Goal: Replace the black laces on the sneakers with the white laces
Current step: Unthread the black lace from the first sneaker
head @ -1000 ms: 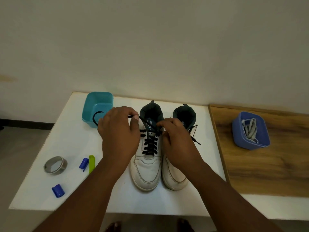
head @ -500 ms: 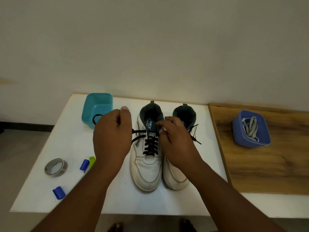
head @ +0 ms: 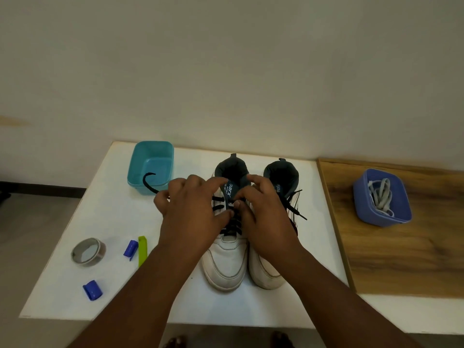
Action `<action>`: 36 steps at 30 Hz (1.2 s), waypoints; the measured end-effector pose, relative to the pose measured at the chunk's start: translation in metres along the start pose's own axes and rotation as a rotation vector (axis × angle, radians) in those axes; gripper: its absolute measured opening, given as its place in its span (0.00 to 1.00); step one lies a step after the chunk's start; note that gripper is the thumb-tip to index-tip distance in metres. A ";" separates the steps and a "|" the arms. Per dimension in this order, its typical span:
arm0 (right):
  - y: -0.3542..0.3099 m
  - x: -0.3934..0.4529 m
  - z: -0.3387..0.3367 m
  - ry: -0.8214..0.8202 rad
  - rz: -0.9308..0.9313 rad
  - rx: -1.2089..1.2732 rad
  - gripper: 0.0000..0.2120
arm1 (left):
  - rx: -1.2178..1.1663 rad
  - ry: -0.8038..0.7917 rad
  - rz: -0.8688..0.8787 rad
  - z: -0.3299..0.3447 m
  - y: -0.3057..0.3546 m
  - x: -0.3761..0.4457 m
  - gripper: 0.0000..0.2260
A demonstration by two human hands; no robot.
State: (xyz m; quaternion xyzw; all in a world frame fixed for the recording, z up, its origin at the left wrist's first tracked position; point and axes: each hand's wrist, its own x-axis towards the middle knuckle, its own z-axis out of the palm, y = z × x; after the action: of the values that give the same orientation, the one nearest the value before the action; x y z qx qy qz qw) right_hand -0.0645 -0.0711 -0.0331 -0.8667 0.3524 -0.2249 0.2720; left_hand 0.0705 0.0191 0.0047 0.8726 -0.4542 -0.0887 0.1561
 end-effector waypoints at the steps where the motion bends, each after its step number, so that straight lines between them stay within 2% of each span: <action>1: 0.000 0.000 0.000 0.008 -0.003 0.010 0.04 | -0.005 -0.007 0.016 0.002 0.000 0.000 0.25; 7: -0.007 -0.001 -0.001 0.089 0.026 -0.003 0.06 | 0.000 0.077 0.007 0.012 -0.002 0.004 0.16; 11: -0.010 -0.005 -0.001 0.178 0.111 -0.101 0.06 | -0.030 0.078 -0.016 0.017 0.000 0.003 0.15; 12: -0.010 -0.005 -0.001 0.161 0.100 -0.117 0.07 | -0.041 0.078 -0.021 0.017 0.000 0.003 0.15; 15: -0.009 -0.003 0.003 0.012 0.011 -0.130 0.19 | -0.043 0.090 -0.020 0.017 -0.003 0.003 0.14; 16: -0.009 -0.002 0.005 -0.014 -0.005 -0.130 0.19 | -0.047 0.089 -0.020 0.017 -0.003 0.003 0.14; 20: -0.004 0.002 0.007 0.002 0.031 -0.122 0.08 | -0.083 0.063 -0.029 0.016 -0.004 0.005 0.14; 23: -0.007 0.002 0.005 0.118 0.050 -0.086 0.10 | -0.095 0.066 -0.036 0.016 -0.005 0.005 0.13; 26: -0.008 0.002 -0.006 0.336 0.197 0.053 0.08 | -0.116 0.071 -0.035 0.016 -0.004 0.005 0.13; 28: -0.008 0.002 -0.013 0.389 0.223 0.068 0.07 | -0.120 0.073 -0.035 0.015 -0.004 0.004 0.13; 30: -0.008 0.002 -0.015 0.314 0.125 -0.013 0.10 | -0.114 0.073 -0.036 0.015 -0.003 0.004 0.13; 33: -0.005 0.002 -0.005 0.082 -0.009 -0.133 0.18 | -0.102 0.067 -0.035 0.016 -0.003 0.004 0.13; 36: -0.002 0.000 0.003 0.008 -0.024 -0.189 0.12 | -0.106 0.062 -0.040 0.016 -0.005 0.004 0.14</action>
State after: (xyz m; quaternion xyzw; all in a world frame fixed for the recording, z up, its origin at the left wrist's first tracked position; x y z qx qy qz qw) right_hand -0.0619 -0.0697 -0.0339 -0.8917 0.3629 -0.1974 0.1848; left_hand 0.0718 0.0149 -0.0122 0.8744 -0.4263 -0.0885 0.2143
